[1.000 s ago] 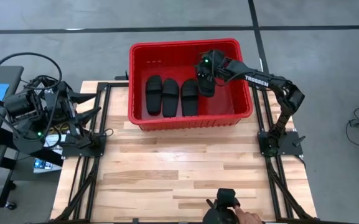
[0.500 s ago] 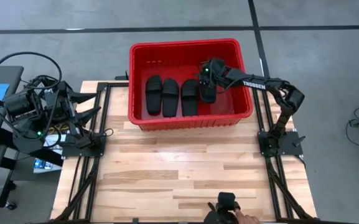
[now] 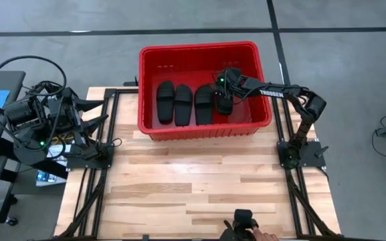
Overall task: Pick and place slides into bin
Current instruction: Put the black slide into the red organizer bin, then return to Home Position
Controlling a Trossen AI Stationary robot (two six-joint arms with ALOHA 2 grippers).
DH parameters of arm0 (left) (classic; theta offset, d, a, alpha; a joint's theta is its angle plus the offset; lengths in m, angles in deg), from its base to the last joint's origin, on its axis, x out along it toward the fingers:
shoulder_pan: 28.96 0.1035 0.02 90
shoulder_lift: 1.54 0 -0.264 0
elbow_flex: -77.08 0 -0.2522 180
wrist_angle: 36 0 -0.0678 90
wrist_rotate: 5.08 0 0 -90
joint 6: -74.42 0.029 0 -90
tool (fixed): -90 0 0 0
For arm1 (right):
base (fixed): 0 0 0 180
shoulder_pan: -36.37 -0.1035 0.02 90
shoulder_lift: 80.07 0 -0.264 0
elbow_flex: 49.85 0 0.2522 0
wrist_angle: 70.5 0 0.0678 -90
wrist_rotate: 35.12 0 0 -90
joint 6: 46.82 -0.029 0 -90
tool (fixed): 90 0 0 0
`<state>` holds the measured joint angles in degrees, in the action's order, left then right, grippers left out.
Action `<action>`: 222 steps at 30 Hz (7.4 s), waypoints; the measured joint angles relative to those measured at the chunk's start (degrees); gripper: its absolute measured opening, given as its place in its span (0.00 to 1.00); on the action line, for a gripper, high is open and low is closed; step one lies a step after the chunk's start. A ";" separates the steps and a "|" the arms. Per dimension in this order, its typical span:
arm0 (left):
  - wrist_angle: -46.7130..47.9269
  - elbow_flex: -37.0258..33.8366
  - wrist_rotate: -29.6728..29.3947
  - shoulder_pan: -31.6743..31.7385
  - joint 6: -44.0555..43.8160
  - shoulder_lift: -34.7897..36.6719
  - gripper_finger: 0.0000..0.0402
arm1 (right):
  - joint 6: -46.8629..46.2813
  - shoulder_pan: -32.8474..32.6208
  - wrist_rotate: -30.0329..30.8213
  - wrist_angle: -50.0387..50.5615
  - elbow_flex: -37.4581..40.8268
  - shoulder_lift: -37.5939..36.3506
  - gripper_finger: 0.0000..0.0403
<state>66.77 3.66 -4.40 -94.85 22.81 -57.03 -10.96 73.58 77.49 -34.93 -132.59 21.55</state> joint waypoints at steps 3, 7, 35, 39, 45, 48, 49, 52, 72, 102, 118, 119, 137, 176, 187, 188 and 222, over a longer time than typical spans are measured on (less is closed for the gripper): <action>0.00 0.00 0.02 0.00 -0.02 0.00 0.56 | 0.04 0.00 -0.02 -0.21 0.44 0.00 0.00; 0.00 0.00 0.02 0.00 -0.02 0.00 0.56 | 0.09 0.00 -0.04 -0.16 0.65 -0.01 0.00; 0.01 0.00 0.52 0.00 -0.03 0.00 0.56 | 2.12 -1.90 -0.58 0.02 0.65 -0.02 0.06; 0.01 0.00 0.58 0.00 -0.04 0.00 0.56 | 2.12 -1.88 -0.70 0.02 0.65 -0.02 0.09; 0.02 0.00 0.96 0.00 -0.04 0.00 0.56 | 2.12 -1.86 -0.74 -0.03 0.65 -0.02 0.14; 0.02 0.00 0.96 0.00 -0.04 0.00 0.56 | 2.11 -1.85 -1.43 -0.03 0.65 -0.02 0.17; 0.02 0.00 0.96 0.00 -0.04 0.00 0.56 | 2.10 -1.83 -1.68 -0.05 0.65 -0.02 0.18; 0.02 0.00 0.96 0.00 -0.04 -0.01 0.56 | 2.10 -1.81 -1.79 -0.03 0.65 -0.02 0.21; 0.00 -0.02 1.42 0.00 -0.66 0.00 0.56 | 1.64 -2.36 -1.56 0.81 0.65 -0.04 0.26; -0.04 -0.02 0.57 -0.02 -0.42 -0.02 0.56 | 0.54 -3.09 -1.62 2.02 0.63 -14.13 0.26; -0.79 6.09 -0.79 -0.04 3.18 1.51 0.56 | -23.34 -13.20 -1.75 -13.59 0.60 -41.88 0.26; -1.80 6.47 -0.77 -0.04 4.46 1.51 0.56 | -25.21 -14.32 -1.74 -14.04 0.60 -43.34 0.26; -32.40 20.04 64.42 -0.04 58.88 1.98 0.56 | -52.93 -39.53 -5.44 -14.51 0.58 -57.16 0.26; -71.81 -44.16 74.41 -1.30 49.85 40.82 0.56 | -37.77 -79.10 -4.41 -0.66 0.60 -66.97 0.26; -102.74 -66.21 89.00 -1.62 44.09 31.73 0.56 | -39.28 -79.10 -1.38 -0.35 0.60 -66.38 0.26; -103.07 -66.46 88.91 -1.61 43.66 30.39 0.56 | -39.30 -79.10 -1.08 -0.33 0.60 -66.28 0.26; -76.90 -67.61 112.87 54.67 45.89 46.95 0.56 | -38.64 -79.20 -3.17 -8.36 22.82 -71.92 0.26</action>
<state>-10.13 -63.95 108.48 -40.18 68.69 -10.08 -49.61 -5.62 74.32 -43.29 -109.78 -50.37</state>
